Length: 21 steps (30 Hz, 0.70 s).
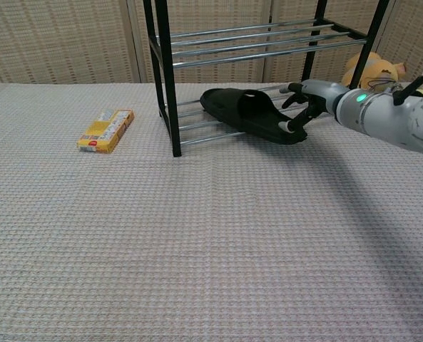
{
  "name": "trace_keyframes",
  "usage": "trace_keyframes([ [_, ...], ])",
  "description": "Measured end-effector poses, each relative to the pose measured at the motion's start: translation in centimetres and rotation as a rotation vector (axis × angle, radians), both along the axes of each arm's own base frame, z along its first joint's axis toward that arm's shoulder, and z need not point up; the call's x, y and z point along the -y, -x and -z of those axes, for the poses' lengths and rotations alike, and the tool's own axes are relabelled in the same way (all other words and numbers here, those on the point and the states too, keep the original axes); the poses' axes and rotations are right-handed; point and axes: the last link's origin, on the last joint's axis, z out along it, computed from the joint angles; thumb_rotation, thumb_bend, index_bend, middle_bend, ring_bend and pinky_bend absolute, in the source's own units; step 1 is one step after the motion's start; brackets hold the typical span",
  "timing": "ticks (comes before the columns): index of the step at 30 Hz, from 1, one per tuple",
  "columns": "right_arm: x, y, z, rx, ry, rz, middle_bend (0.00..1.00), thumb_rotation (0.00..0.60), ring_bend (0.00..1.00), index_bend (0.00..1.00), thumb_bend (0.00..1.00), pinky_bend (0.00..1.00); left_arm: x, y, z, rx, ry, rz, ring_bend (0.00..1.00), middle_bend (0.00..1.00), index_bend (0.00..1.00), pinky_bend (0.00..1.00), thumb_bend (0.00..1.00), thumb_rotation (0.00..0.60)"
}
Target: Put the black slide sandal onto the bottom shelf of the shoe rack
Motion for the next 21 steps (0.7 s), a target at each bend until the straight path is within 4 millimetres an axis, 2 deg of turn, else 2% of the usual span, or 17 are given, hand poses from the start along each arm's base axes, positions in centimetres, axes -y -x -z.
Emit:
trace_keyframes([
  [6,-0.6,-0.2,-1.1,0.018,0.020,-0.028,0.13,0.600,0.00,0.00,0.41,0.17,0.1,-0.2,-0.2,0.000,-0.008,0.008,0.20,0.20,0.32,0.31,0.17,0.600],
  [11,-1.9,0.5,-3.1,0.016,0.054,-0.057,0.13,0.600,0.00,0.00,0.41,0.17,0.1,-0.3,-0.3,0.003,-0.014,0.014,0.20,0.20,0.32,0.31,0.17,0.600],
  [14,-3.4,1.6,-4.9,-0.012,0.084,-0.079,0.13,0.600,0.00,0.00,0.41,0.17,0.0,-0.4,-0.3,0.004,-0.016,0.019,0.20,0.20,0.32,0.31,0.17,0.600],
  [18,-6.1,4.3,-7.9,-0.096,0.138,-0.112,0.13,0.600,0.00,0.00,0.40,0.17,-0.1,-0.6,-0.2,0.006,-0.017,0.028,0.20,0.20,0.32,0.31,0.17,0.600],
  [21,-8.4,6.3,-9.4,-0.156,0.148,-0.121,0.13,0.600,0.00,0.00,0.39,0.17,-0.4,-0.9,0.0,0.009,-0.011,0.039,0.20,0.20,0.32,0.31,0.17,0.600],
])
